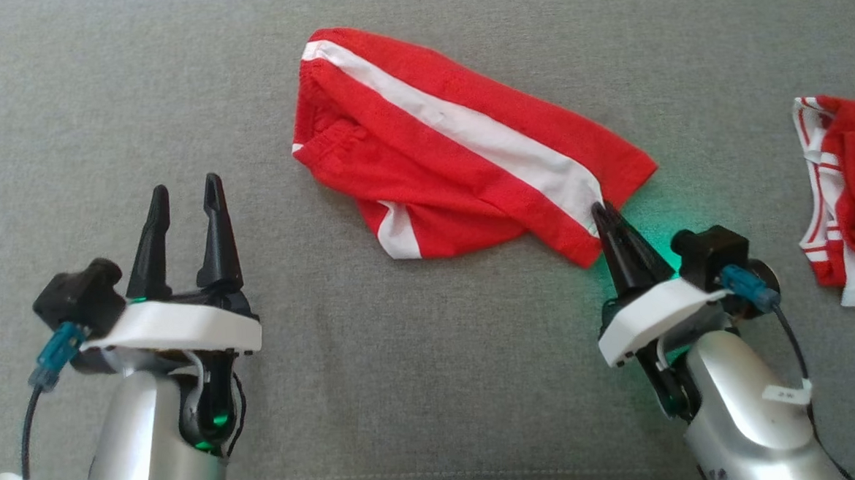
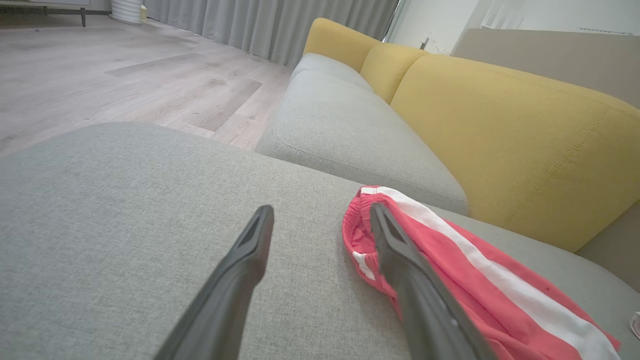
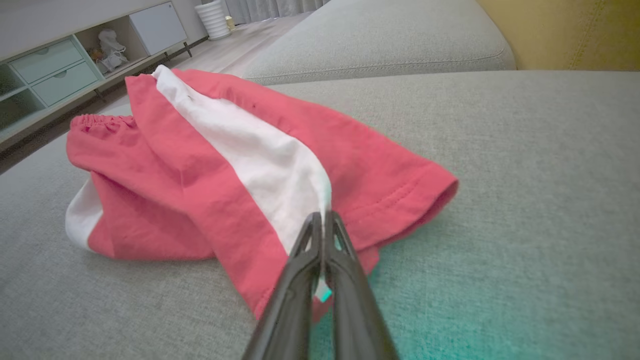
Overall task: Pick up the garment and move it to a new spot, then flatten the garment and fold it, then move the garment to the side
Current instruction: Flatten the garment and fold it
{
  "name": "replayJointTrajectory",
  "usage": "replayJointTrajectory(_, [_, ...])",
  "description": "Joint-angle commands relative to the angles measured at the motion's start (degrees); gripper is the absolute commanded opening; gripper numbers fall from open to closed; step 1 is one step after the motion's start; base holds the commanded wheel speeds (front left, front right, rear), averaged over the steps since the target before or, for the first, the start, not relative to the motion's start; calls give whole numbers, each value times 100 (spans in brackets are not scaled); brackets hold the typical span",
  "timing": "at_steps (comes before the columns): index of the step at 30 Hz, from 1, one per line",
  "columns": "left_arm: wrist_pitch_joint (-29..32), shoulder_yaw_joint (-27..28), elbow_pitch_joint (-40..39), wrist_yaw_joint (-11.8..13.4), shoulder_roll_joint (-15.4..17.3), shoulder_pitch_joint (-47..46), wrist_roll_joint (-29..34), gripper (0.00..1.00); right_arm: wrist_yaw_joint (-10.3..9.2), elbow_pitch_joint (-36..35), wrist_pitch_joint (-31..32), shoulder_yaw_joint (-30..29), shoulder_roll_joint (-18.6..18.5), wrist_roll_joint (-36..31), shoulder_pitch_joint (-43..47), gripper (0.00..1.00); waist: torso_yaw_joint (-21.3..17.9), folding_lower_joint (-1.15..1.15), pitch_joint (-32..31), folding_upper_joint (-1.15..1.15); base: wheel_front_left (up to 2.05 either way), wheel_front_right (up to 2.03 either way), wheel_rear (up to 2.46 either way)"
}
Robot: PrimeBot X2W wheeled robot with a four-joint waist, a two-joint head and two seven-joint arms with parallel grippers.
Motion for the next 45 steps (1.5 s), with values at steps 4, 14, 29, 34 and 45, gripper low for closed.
replayJointTrajectory(4, [-42,267,-133,-12,68,-215,-11,100,11,-210,-267,244,29,-107,-204,0,-166,0,-77,0,0,0,0])
replayJointTrajectory(14, [-42,395,-69,-61,68,-140,-26,100,11,-932,-510,1321,-511,-416,231,0,-652,0,-451,0,0,0,0])
replayJointTrajectory(29, [-42,363,202,-163,75,-202,301,100,11,-1205,-143,2679,-2429,69,561,0,-817,0,-688,0,0,0,0])
replayJointTrajectory(34, [-35,29,638,-301,246,-351,472,100,11,-1213,-198,2315,-2414,207,479,0,-809,0,-632,0,0,0,0])
replayJointTrajectory(45, [478,-1467,1339,-391,1108,-1428,124,100,11,-1177,-235,2175,-2197,216,193,0,-895,0,-341,0,0,0,0])
